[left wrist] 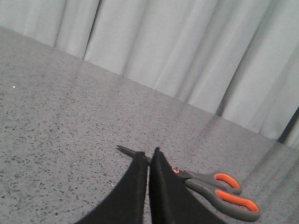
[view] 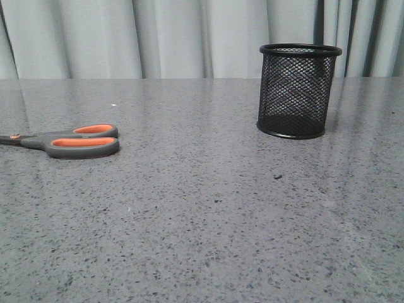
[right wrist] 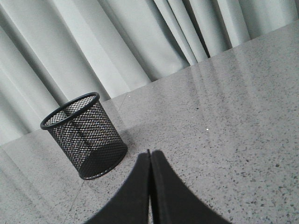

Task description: Put scissors into bucket

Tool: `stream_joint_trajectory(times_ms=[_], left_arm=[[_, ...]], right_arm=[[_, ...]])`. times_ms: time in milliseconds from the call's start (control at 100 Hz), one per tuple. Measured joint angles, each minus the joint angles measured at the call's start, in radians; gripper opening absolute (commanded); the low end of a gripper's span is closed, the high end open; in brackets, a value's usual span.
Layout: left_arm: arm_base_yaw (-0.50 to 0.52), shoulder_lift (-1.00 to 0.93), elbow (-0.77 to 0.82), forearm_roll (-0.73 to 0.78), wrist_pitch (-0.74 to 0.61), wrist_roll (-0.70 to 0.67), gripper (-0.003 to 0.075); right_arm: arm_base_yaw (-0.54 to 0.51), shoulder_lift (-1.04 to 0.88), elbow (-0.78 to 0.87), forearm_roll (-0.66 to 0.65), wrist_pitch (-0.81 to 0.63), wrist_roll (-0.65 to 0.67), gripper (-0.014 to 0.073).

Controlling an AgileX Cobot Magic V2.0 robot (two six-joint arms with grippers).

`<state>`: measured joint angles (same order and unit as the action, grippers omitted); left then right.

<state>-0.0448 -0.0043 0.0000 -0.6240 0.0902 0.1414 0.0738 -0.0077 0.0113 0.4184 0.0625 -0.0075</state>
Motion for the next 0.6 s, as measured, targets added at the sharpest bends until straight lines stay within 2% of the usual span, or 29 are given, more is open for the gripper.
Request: stream_joint_trajectory(times_ms=[340, 470, 600], left_arm=[[0.0, 0.0, -0.001, -0.119, 0.0, 0.0, -0.0021], [0.0, 0.0, -0.024, -0.127, 0.029, 0.0, -0.0021], [0.0, 0.0, -0.111, -0.097, 0.086, 0.0, -0.0021]], right_arm=[[0.0, 0.0, 0.0, 0.05, 0.008, 0.002, -0.0063], [0.0, 0.0, -0.003, 0.059, 0.067, 0.002, -0.0049], [0.0, 0.003, -0.073, 0.06, 0.154, 0.002, -0.0049]])
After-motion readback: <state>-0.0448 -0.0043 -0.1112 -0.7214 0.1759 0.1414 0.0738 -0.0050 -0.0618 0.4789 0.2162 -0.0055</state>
